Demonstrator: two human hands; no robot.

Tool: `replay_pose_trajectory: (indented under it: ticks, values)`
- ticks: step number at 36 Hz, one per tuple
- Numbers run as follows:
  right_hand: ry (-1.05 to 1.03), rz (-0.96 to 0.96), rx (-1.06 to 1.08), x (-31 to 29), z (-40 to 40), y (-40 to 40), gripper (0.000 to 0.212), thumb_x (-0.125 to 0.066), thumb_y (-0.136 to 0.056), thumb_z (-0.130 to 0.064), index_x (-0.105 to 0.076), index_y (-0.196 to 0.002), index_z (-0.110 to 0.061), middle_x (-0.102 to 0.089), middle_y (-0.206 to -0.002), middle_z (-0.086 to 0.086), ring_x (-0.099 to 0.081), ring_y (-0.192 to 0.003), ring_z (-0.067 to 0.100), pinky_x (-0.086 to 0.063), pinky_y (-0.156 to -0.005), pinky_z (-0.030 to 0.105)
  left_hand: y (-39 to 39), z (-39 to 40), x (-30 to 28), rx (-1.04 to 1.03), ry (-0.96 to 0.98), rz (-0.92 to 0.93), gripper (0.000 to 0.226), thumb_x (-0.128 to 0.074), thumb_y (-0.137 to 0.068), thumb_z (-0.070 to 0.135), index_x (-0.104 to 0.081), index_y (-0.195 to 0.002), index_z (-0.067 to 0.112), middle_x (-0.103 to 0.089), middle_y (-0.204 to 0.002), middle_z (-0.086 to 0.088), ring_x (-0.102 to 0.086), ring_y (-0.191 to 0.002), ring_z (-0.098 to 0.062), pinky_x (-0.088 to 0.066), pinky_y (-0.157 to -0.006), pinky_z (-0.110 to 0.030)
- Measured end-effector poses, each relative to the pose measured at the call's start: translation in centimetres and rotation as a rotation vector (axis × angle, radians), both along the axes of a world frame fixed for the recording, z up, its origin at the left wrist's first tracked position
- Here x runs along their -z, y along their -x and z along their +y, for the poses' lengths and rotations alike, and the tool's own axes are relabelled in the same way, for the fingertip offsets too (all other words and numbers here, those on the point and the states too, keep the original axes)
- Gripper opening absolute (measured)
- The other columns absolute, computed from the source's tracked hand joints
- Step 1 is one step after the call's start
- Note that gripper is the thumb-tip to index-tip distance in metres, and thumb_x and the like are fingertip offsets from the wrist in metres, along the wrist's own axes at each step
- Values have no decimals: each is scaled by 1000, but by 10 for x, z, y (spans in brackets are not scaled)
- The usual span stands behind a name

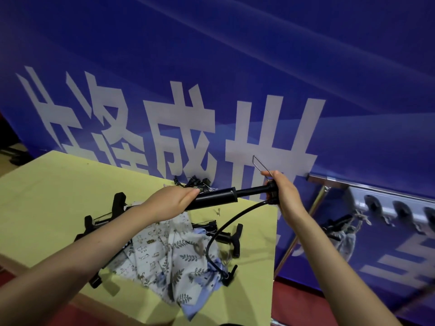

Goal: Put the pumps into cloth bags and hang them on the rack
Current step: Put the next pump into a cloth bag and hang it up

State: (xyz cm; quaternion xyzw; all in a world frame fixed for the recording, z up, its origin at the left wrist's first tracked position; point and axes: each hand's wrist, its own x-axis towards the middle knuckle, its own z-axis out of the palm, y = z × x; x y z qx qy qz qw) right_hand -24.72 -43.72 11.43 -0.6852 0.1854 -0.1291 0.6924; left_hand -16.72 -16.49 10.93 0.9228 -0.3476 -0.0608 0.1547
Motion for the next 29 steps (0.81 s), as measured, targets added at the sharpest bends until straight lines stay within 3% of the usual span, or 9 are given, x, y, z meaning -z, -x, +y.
replay_pose_trajectory:
  ticks: [5,10,15,20,25,29]
  values:
    - [15,2,1,0,10,0,34,-42,-97,-35,-64,-109,-14,-56,-96,11,-50,-79,23,-45,-64,32,3,-11,-6,-1,6,-28,42,-23,-104,41,-51,-82,18,-53,-69,-2,-51,-66,-17,-39,-65,-36]
    - [22,-11,-40,3,21,3,34,-42,-95,-38,-62,-109,-15,-56,-96,8,-51,-81,20,-46,-69,34,7,-23,-12,26,-16,-65,39,-25,-104,40,-36,-68,29,-45,-61,3,-42,-57,-14,-32,-58,-35]
    - [37,-24,-59,8,33,7,30,-36,-100,-34,-60,-109,-18,-54,-97,3,-52,-86,19,-49,-71,32,10,-33,-12,45,-42,-118,39,-25,-103,43,-34,-67,33,-47,-62,4,-44,-56,-13,-36,-58,-36]
    - [33,-6,-79,16,39,12,30,-39,-99,-43,-61,-105,-23,-57,-103,4,-56,-97,23,-52,-88,47,11,-37,-10,65,-52,-170,37,-25,-103,45,-34,-68,36,-47,-61,6,-44,-56,-9,-35,-55,-34]
    - [-81,-23,-176,21,34,17,29,-68,-87,-31,-59,-104,-9,-67,-94,10,-71,-70,29,-60,-64,34,11,-36,-10,69,-96,-215,34,-25,-102,47,-44,-79,29,-49,-62,5,-47,-58,-12,-39,-57,-35]
    - [-111,-88,-47,21,38,17,20,-68,-89,-23,-58,-91,-6,-66,-80,9,-66,-58,25,-55,-52,27,9,-35,-5,65,-43,-241,37,-29,-101,48,-50,-82,23,-50,-63,4,-47,-58,-12,-41,-58,-37]
